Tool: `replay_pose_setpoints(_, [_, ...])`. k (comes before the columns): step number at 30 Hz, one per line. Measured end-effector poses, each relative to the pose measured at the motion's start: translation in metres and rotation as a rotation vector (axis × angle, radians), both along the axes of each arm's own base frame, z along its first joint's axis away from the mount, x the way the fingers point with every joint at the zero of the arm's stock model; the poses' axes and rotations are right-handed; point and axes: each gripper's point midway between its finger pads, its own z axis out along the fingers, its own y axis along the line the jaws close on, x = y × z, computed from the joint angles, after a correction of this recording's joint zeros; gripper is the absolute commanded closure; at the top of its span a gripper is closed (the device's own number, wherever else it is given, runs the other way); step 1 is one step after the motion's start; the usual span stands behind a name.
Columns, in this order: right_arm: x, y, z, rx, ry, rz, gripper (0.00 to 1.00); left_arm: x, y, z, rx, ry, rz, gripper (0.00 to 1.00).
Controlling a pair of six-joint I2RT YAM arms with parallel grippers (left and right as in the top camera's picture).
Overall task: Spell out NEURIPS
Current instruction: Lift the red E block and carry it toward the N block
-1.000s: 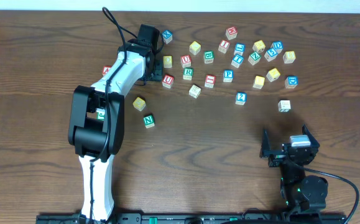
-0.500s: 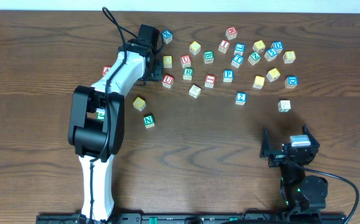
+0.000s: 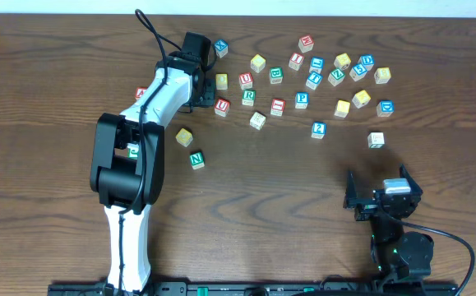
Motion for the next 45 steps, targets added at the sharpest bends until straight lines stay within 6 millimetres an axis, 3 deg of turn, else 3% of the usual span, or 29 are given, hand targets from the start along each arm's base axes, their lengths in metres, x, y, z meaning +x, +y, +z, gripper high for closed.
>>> replay_pose_setpoints(11, [0.0, 0.0, 0.0, 0.0, 0.0, 0.0, 0.01, -0.001, 0.0, 0.001, 0.001, 0.005, -0.001, 0.69])
replay_pose_setpoints(15, [0.0, 0.0, 0.0, 0.0, 0.0, 0.0, 0.01, -0.001, 0.0, 0.011, -0.002, -0.008, -0.001, 0.7])
replay_pose_setpoints(19, [0.0, 0.0, 0.0, 0.0, 0.0, 0.0, 0.01, 0.0, 0.0, 0.049, -0.017, -0.07, -0.003, 0.7])
replay_pose_setpoints(23, [0.0, 0.0, 0.0, 0.0, 0.0, 0.0, 0.01, -0.003, 0.001, 0.108, -0.043, -0.17, -0.001, 0.74])
replay_pose_setpoints(28, [0.0, 0.0, 0.0, 0.0, 0.0, 0.0, 0.01, -0.026, 0.006, 0.171, -0.073, -0.236, 0.026, 0.79])
replay_pose_setpoints(32, [0.0, 0.0, 0.0, 0.0, 0.0, 0.0, 0.01, -0.048, 0.01, 0.197, -0.094, -0.237, 0.059, 0.81])
replay_pose_setpoints(35, [0.0, 0.0, 0.0, 0.0, 0.0, 0.0, 0.01, -0.066, 0.008, 0.2, -0.086, -0.198, 0.084, 0.87])
replay_pose_setpoints(40, [0.0, 0.0, 0.0, 0.0, 0.0, 0.0, 0.01, -0.083, -0.008, 0.194, -0.05, -0.163, 0.089, 0.88])
replay_pose_setpoints(45, [0.0, 0.0, 0.0, 0.0, 0.0, 0.0, 0.01, -0.099, -0.035, 0.172, -0.034, -0.129, 0.046, 0.92])
